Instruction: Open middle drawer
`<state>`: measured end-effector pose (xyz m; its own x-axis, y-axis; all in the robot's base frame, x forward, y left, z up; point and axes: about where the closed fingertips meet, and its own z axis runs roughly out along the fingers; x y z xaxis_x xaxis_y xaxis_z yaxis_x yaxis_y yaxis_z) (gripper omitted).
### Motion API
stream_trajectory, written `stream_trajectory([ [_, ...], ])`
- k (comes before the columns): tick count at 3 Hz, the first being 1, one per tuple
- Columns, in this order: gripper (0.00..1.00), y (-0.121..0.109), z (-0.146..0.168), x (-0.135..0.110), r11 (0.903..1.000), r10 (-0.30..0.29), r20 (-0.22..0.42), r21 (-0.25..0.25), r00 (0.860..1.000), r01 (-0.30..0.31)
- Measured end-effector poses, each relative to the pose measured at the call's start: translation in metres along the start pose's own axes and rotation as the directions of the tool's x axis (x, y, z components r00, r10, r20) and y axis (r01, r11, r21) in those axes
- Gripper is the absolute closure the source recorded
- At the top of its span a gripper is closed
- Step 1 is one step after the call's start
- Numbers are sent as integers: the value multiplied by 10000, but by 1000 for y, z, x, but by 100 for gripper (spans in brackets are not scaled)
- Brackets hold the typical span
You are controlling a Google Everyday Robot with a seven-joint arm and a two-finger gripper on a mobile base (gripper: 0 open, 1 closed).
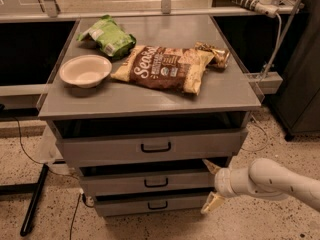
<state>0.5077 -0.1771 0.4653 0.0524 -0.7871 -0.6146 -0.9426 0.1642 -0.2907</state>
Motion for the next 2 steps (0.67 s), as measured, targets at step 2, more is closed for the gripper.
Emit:
stream_trajectory([
  [2, 0, -23, 21, 5, 9989, -322, -45, 350, 9995, 323],
])
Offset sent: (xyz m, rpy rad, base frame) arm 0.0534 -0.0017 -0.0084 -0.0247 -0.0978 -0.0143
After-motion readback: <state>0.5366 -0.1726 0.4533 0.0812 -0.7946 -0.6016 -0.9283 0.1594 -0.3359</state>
